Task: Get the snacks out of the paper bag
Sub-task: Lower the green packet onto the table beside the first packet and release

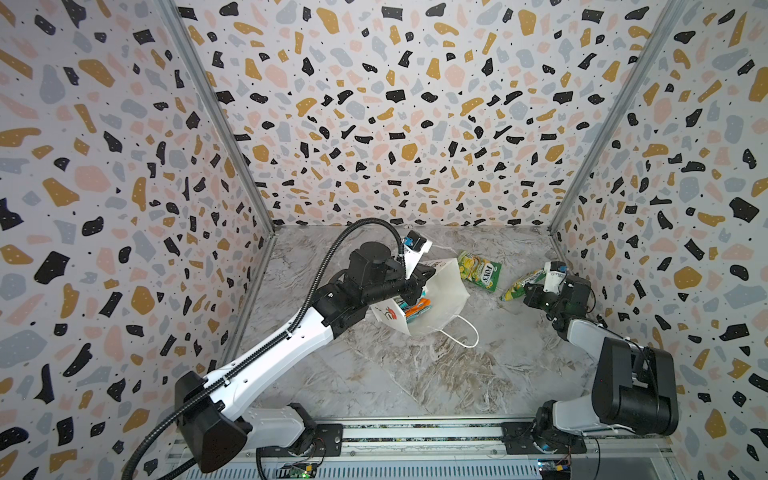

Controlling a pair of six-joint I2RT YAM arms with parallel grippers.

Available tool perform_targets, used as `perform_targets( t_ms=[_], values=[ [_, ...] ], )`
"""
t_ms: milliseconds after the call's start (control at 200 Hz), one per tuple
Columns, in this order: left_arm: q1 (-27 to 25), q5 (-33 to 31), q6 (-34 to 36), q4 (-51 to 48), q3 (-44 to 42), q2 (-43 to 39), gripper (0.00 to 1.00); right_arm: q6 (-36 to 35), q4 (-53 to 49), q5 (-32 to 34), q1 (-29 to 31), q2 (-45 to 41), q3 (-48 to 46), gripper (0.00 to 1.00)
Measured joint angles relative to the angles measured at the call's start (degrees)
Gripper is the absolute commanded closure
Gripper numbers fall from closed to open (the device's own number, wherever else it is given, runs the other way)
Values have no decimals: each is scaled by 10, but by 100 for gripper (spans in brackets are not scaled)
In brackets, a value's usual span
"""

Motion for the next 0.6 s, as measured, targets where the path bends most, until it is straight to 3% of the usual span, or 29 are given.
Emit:
perform_targets(
  t_ms=[421,511,601],
  values=[
    [0,0,0,0,0,1,100,-11,-48,83,-7,88,42,95],
    [0,0,0,0,0,1,100,-14,-62,91,-7,103,57,87],
    [0,0,0,0,0,1,100,-15,-72,101,-7,109,68,71]
  ],
)
